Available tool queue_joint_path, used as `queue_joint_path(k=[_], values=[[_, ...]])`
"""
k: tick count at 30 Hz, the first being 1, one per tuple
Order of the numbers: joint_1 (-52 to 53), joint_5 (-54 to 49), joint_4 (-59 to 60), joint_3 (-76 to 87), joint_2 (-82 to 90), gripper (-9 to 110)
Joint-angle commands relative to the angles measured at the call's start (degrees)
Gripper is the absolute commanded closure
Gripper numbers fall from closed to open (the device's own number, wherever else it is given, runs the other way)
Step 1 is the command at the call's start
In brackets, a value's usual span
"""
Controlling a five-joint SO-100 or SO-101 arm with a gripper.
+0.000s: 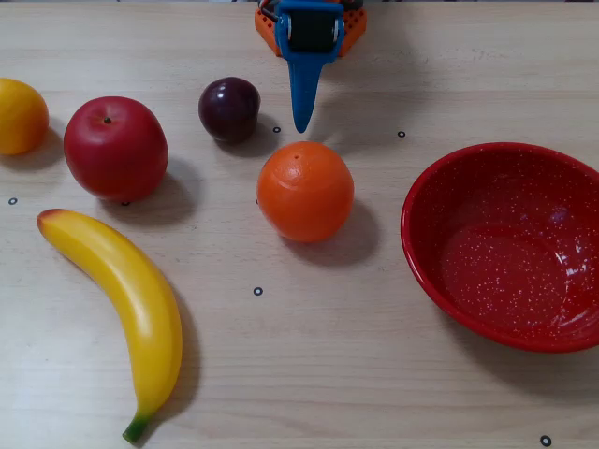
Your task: Put peach in the red bowl.
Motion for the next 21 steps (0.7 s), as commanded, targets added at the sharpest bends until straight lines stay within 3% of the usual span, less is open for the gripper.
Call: queue_joint_path(k=[1,21], values=[[0.18,-3.08,4.39,-7.82,-2.90,102],[9.58,-11.60,22.59,-50.27,-25.22,102]])
